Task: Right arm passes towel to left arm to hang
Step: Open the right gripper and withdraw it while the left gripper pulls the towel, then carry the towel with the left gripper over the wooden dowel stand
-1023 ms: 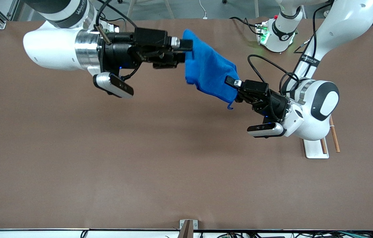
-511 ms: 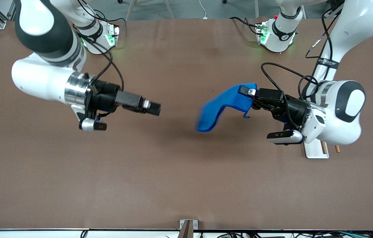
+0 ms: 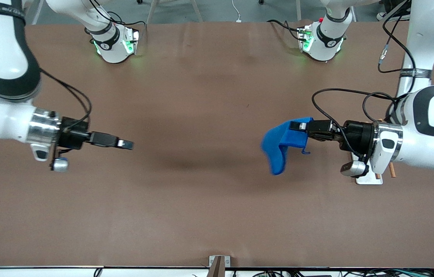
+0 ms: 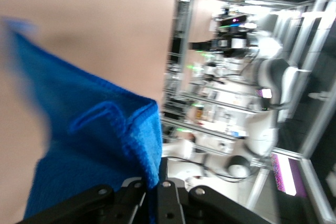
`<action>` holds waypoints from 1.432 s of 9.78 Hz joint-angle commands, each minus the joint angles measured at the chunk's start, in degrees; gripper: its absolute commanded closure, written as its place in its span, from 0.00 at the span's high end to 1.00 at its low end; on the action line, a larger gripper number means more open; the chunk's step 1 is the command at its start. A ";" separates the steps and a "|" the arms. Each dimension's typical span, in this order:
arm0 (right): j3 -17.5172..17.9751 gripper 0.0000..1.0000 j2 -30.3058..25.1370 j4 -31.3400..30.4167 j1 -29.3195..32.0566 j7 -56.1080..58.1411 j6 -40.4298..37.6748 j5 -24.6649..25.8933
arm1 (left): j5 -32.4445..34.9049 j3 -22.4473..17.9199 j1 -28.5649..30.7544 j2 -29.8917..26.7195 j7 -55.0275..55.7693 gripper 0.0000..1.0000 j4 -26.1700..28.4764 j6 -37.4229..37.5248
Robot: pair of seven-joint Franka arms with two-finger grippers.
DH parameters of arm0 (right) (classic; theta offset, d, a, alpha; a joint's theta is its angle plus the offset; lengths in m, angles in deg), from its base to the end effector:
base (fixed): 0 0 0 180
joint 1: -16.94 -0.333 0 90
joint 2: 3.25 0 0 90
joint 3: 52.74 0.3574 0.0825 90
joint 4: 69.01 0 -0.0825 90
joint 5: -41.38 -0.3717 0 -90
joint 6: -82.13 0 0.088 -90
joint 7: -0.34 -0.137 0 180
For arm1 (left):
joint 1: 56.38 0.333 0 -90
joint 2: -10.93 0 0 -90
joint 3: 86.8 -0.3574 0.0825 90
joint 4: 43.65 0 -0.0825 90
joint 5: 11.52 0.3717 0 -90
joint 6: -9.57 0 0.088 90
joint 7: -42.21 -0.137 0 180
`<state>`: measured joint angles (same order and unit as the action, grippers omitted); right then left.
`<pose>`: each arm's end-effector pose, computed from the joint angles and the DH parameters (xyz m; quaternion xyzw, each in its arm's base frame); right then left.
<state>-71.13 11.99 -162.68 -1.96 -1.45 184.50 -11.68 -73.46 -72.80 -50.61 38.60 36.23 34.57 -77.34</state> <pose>0.6340 0.1194 0.5110 -0.9100 0.1248 0.0503 0.3923 0.6595 -0.1821 0.5240 0.8166 -0.0438 -0.1424 0.5577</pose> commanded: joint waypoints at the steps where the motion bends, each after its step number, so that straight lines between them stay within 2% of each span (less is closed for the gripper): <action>1: -2.79 1.00 -2.75 0.68 1.22 2.30 -3.84 16.50 | 10.74 -1.07 -0.67 -1.12 1.32 0.00 -0.96 -1.15; 4: -0.61 1.00 -7.05 0.68 8.32 2.58 -4.02 35.59 | 22.96 -1.07 -1.10 -3.76 6.58 0.00 -1.15 -1.33; 6: 6.75 1.00 -11.96 0.25 15.34 2.58 -4.46 47.47 | 30.87 -1.07 -1.19 -4.55 6.77 0.00 -1.58 -1.51; 7: 8.00 1.00 -14.17 0.33 17.38 2.49 -7.07 50.04 | 34.74 -0.73 -1.28 -4.64 7.55 0.00 -1.59 -1.51; 8: 8.54 1.00 -16.36 0.24 18.71 2.58 -9.01 50.50 | 39.39 -0.29 -1.63 -5.51 9.13 0.00 -1.67 -1.59; 10: 12.65 1.00 -19.10 0.59 21.70 2.40 -12.62 53.30 | 46.18 -0.11 -2.68 -5.87 12.90 0.01 -1.59 -2.12; 11: 12.76 1.00 -18.94 0.94 21.36 2.14 -13.42 53.32 | 47.77 -0.63 -2.95 -6.57 13.18 0.01 -1.33 -2.47; 12: 12.33 1.00 -18.85 0.95 21.10 1.79 -13.51 53.23 | 52.57 -0.98 -4.00 -7.71 13.01 0.01 -0.71 -4.13; 13: 11.02 1.00 -18.76 0.95 20.22 2.31 -13.60 52.97 | 57.41 -0.99 -3.92 -9.02 11.79 0.01 0.77 -4.58; 14: 9.61 1.00 -18.85 1.03 18.91 2.40 -14.04 52.53 | 58.76 -1.07 -3.57 -10.78 10.91 0.01 3.31 -5.89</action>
<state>-60.25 -6.33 -161.18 18.02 0.94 170.92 40.40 -17.41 -73.01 -53.96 30.66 48.63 32.31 -80.78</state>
